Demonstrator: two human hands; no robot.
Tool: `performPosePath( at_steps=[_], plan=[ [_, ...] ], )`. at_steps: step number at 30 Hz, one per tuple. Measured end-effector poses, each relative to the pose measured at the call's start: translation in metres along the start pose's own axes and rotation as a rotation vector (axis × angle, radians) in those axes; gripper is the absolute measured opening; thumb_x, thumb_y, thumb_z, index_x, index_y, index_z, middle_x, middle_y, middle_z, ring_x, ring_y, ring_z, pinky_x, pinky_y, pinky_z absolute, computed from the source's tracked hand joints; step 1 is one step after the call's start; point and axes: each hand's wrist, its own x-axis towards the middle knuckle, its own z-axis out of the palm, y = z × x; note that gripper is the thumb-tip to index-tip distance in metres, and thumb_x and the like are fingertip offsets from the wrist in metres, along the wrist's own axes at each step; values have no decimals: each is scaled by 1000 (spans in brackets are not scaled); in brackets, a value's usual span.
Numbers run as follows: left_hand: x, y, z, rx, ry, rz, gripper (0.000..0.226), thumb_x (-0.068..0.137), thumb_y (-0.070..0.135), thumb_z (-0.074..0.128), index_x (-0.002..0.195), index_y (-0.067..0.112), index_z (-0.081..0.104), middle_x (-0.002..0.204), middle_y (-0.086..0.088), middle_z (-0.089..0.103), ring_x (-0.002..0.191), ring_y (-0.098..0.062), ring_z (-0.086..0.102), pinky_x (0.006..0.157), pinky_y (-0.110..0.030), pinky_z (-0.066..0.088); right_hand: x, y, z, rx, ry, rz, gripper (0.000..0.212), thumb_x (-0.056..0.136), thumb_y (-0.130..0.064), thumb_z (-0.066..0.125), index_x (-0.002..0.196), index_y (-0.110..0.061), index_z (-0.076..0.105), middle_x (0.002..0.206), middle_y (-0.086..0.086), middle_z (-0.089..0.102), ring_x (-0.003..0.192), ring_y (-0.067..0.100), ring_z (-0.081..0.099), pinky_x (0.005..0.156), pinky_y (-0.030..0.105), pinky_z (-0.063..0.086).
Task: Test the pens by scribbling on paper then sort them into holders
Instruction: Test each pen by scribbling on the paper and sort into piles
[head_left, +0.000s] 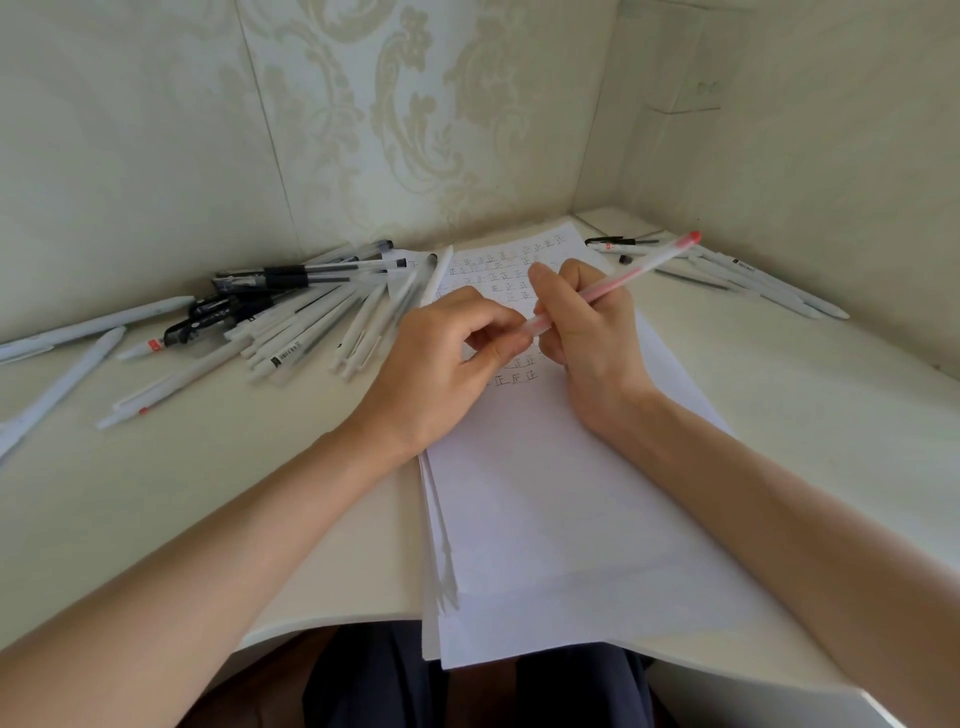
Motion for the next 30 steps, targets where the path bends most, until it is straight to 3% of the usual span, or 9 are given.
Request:
performPosePath(
  at_steps=[5,9,12,15,20,25,27,30],
  plan=[
    [2,1,3,154,33,60,9,86,18,65,85,9,67,76,1,56,70,-1,54,68,-10,41,1,-8,1,-127,14,-36,45,90,-13,59,55,-15,30,54,4,29,43,10,27,43,20,26],
    [6,15,6,143,-139,27,12,90,24,60,88,13,65,81,2,58,74,-4,54,71,-14,40,-12,-30,-30,-242,45,18,40,92,-38,56,64,-12,47,43,-5,32,40,9,28,42,19,25],
    [0,31,15,212,-408,0,29,88,38,56,102,15,66,97,6,58,90,-6,53,83,-23,41,-36,-40,-67,-110,158,-15,38,98,-31,49,65,-13,43,42,-4,35,39,10,29,41,22,24],
    [-5,54,29,306,-561,87,61,79,59,45,126,23,54,123,8,49,114,-9,44,93,-20,31,-73,-60,-102,-168,238,-14,40,98,-32,46,63,-13,43,41,-4,36,40,11,29,42,21,24],
    [-18,113,85,243,-775,320,58,85,58,46,136,30,43,138,13,39,126,-5,35,100,-18,25,-180,-98,-182,-460,489,22,42,96,-31,52,58,-12,52,47,1,39,41,12,32,42,19,24],
    [-36,138,143,211,-861,457,70,78,64,39,138,27,42,148,8,32,135,-12,29,109,-29,21,-288,-61,-247,-733,718,286,40,96,-26,53,62,-5,54,44,-1,43,38,7,36,41,19,28],
    [-44,142,162,253,-891,493,75,76,68,36,140,28,38,151,8,28,136,-14,28,110,-32,21,-311,-22,-264,-862,685,466,45,95,-32,53,64,0,53,50,1,46,45,10,42,49,24,33],
    [-50,137,176,339,-849,565,70,81,60,37,142,25,36,150,2,30,134,-21,33,107,-35,25,-324,22,-279,-1069,631,707,51,92,-49,50,62,-8,49,57,4,54,57,22,52,59,33,39]
  ],
)
